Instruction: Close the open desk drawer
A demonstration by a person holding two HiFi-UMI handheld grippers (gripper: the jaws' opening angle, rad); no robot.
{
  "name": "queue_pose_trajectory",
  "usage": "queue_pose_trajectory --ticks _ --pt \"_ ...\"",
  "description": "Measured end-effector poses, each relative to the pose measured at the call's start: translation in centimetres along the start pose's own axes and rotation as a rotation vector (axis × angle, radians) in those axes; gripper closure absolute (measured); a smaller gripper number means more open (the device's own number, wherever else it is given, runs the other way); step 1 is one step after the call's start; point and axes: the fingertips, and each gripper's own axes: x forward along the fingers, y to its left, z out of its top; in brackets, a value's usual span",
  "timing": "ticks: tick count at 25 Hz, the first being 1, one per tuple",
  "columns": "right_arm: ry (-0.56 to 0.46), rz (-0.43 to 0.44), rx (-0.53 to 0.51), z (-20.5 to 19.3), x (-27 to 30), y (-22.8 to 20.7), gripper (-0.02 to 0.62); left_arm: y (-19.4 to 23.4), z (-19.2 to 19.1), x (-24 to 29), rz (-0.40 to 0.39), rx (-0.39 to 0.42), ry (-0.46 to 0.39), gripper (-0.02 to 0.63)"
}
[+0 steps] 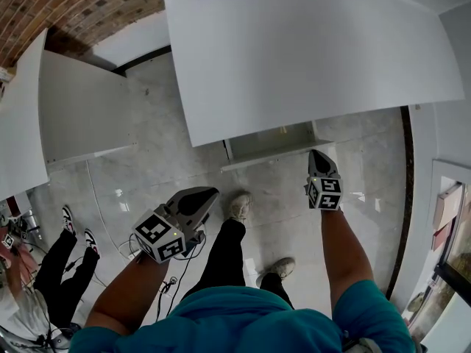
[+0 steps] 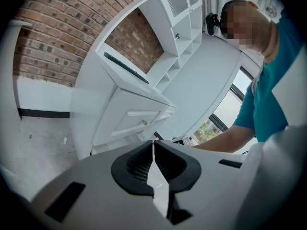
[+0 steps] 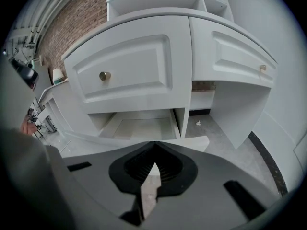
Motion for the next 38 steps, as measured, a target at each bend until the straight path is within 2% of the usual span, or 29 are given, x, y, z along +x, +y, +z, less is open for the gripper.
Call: queue_pose_trajectory --ticks 17,22,27,33,38 --pt "-0.050 -0.004 0.006 4.2 3.9 -0.3 0.574 1.9 0.4 -0.1 0.012 -0.040 -0.006 0.581" --pt "-0.089 -0.018 0.056 5.3 5.0 -0.5 0.574 2.4 0.4 -0.4 0.014 -0.051 -0.013 0.581" --pt "-0.122 -0.030 0.186 6.0 5.9 -0.6 0.574 3.0 0.2 -0.8 0.020 -0.059 -0.013 0.581" --pt "-0.179 -0.026 0.451 6.9 6.7 -0.9 0.575 3.2 0.4 -1.1 0.020 -0.067 -0.019 0.581" --pt "-0.236 0.011 0.654 6.8 6.8 -1.1 0.574 3.3 0.4 -1.2 0.017 -0.074 -0.025 0.581"
